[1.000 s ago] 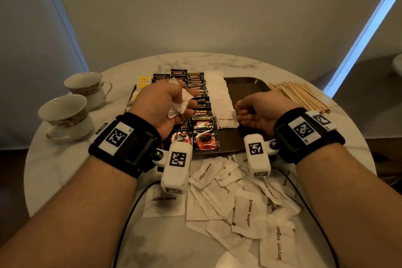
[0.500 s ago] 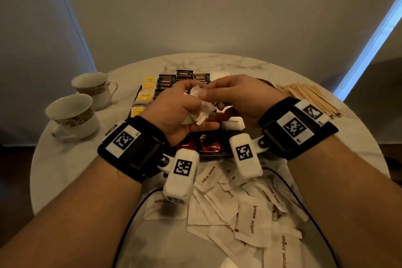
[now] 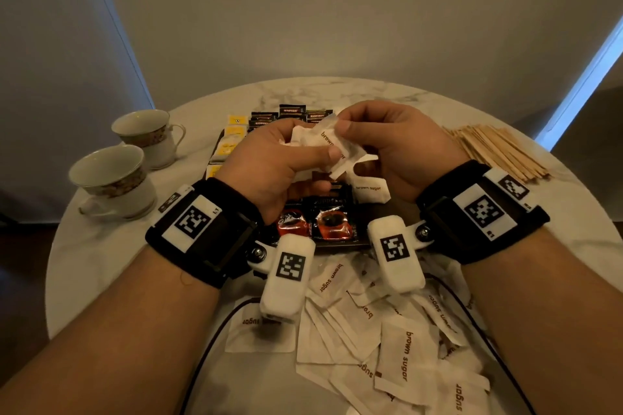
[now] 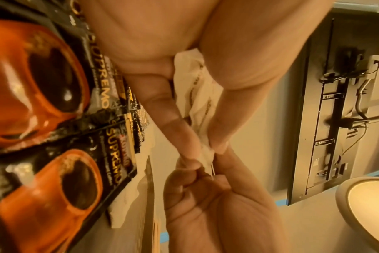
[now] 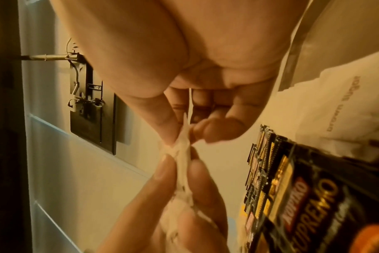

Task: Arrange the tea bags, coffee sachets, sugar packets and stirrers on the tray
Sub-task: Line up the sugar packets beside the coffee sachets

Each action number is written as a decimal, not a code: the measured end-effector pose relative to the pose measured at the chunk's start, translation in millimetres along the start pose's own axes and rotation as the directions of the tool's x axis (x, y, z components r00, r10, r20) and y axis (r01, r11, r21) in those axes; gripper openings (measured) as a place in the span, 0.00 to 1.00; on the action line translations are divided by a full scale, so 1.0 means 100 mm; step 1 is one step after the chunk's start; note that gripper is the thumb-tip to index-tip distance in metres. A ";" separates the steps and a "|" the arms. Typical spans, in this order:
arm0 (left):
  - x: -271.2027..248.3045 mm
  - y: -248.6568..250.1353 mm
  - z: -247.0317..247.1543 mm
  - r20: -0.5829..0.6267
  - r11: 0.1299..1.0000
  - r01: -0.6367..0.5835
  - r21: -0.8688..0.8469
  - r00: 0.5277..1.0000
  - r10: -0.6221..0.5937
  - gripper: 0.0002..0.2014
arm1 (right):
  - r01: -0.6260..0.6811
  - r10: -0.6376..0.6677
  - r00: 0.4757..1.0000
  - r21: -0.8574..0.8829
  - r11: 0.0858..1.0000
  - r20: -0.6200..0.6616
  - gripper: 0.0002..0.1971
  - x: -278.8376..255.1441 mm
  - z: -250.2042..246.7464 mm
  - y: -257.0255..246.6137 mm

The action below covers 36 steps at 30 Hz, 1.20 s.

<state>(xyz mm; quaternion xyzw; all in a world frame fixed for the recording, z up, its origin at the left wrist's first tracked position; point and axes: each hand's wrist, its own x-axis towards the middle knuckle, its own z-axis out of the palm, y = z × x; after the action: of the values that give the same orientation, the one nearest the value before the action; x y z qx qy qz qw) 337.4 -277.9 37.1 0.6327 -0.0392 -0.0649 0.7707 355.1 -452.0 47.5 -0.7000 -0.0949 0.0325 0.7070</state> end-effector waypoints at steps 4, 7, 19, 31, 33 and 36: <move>0.01 -0.02 0.01 -0.043 1.000 -0.015 0.001 0.999 0.015 0.18 | -0.014 0.013 0.999 0.030 0.999 0.031 0.04 -0.06 0.03 0.04; 0.01 -0.03 0.03 -0.089 1.000 -0.020 -0.001 0.996 0.020 0.12 | -0.014 0.016 0.997 -0.020 1.000 0.080 0.07 -0.08 0.00 0.04; -0.03 -0.04 0.05 -0.075 0.997 -0.013 0.072 0.997 0.018 0.10 | -0.135 0.099 0.977 -0.184 0.974 -0.191 0.09 -0.14 -0.18 -0.01; 0.02 0.01 -0.03 -0.146 0.999 -0.007 0.040 0.989 0.012 0.07 | -0.537 0.445 0.835 -0.300 0.788 -0.325 0.09 -0.09 -0.32 0.13; 0.01 0.02 -0.04 -0.149 0.999 0.000 0.040 0.989 0.006 0.06 | -0.532 0.447 0.841 -0.321 0.783 -0.305 0.09 -0.10 -0.31 0.13; 0.01 0.03 -0.04 -0.157 0.999 0.008 0.038 0.988 -0.002 0.06 | -0.519 0.443 0.852 -0.349 0.780 -0.278 0.09 -0.13 -0.29 0.13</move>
<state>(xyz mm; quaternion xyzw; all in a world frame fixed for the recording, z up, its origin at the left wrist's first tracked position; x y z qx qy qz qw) 338.7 -273.9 39.4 0.6508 0.0217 -0.0160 0.7587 348.6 -482.4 33.4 -0.8335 0.1475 0.1281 0.5169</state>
